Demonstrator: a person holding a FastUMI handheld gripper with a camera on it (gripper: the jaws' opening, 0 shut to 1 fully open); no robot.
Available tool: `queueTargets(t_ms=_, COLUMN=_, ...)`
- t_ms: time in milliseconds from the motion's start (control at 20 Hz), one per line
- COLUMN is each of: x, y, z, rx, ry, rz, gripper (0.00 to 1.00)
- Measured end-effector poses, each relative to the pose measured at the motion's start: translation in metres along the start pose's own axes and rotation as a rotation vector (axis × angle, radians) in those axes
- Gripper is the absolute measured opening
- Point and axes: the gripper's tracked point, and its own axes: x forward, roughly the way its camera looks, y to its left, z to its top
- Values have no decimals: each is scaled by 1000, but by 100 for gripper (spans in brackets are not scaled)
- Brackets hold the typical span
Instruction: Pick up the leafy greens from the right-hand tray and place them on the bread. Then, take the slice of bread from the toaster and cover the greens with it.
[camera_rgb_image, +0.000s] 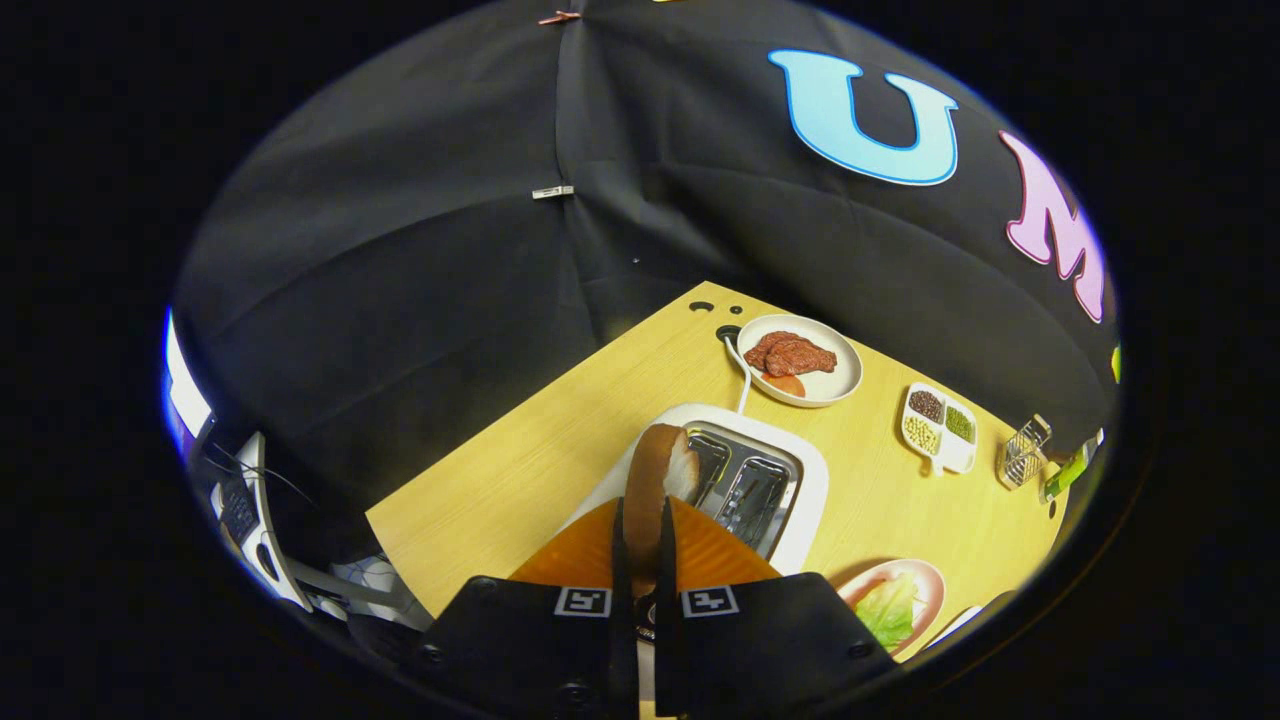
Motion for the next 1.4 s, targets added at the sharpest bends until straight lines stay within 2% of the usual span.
queueTargets(t_ms=400, x=-50, y=-18, z=57, rx=119, ry=-135, rz=30, gripper=11)
queueTargets(t_ms=700, x=-84, y=-62, z=71, rx=157, ry=-206, rz=-21, gripper=11)
queueTargets(t_ms=1000, x=-108, y=-115, z=55, rx=255, ry=-222, rz=-52, gripper=10)
queueTargets(t_ms=1400, x=-123, y=-189, z=-13, rx=394, ry=-176, rz=-109, gripper=10)
